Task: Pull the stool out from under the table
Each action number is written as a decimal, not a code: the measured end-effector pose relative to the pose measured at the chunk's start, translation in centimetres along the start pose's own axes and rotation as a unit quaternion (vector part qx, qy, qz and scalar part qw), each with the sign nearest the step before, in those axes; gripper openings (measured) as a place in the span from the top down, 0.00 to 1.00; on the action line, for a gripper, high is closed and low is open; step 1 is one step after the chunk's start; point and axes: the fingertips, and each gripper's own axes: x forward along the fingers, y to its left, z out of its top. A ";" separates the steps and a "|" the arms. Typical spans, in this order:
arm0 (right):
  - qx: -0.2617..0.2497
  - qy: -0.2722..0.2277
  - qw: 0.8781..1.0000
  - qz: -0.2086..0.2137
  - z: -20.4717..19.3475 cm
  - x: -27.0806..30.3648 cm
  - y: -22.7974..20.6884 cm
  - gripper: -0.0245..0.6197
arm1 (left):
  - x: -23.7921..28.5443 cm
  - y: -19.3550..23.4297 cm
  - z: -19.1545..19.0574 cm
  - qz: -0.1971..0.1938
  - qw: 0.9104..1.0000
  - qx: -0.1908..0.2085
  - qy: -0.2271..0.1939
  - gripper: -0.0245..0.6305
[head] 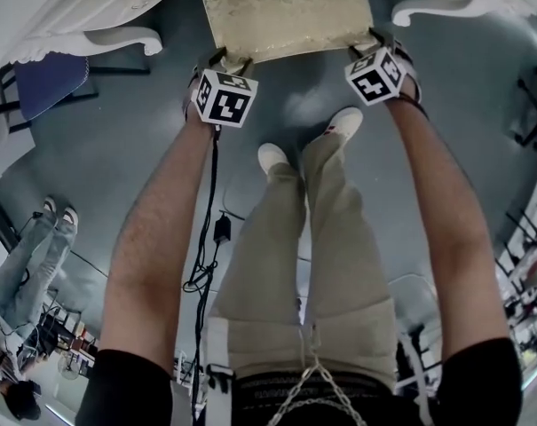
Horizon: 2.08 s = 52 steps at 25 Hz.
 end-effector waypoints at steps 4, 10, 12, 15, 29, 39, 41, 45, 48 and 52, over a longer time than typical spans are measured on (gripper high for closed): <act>0.022 -0.005 1.000 -0.001 -0.6 -0.8 1.5 0.63 | -0.2 -0.3 -0.9 -0.011 1.000 0.018 0.009 0.59; 0.030 -0.013 0.999 0.014 -1.3 -2.3 3.7 0.64 | -0.7 0.3 -1.6 -0.010 0.999 0.041 0.009 0.59; 0.041 -0.014 0.999 0.015 -1.4 -2.5 4.0 0.64 | -0.7 0.1 -1.8 -0.002 0.999 0.037 0.002 0.59; 0.037 -0.017 0.999 0.018 -1.7 -2.8 4.4 0.64 | -1.3 -0.6 -2.7 0.005 1.000 0.030 0.004 0.59; 0.020 -0.014 0.998 0.063 -4.9 -5.3 7.9 0.64 | -3.5 -4.6 -7.4 0.014 0.998 0.032 0.047 0.59; 0.117 -0.129 0.983 0.057 -3.6 -13.7 6.0 0.66 | -11.5 -8.5 -4.5 0.071 0.987 -0.095 -0.106 0.61; 0.152 -0.187 0.969 0.054 -2.4 -18.1 5.4 0.80 | -15.8 -9.8 -2.6 0.092 0.973 -0.129 -0.170 0.78; 0.194 -0.280 0.940 0.032 -1.4 -26.2 4.6 0.96 | -23.8 -12.3 -0.2 0.116 0.946 -0.162 -0.255 0.96; 0.207 -0.322 0.923 0.035 -1.3 -31.7 4.7 0.96 | -29.8 -14.0 1.7 0.125 0.931 -0.158 -0.304 0.96; 0.213 -0.370 0.904 0.035 -0.9 -38.3 4.4 0.96 | -37.5 -15.4 3.8 0.136 0.904 -0.185 -0.360 0.96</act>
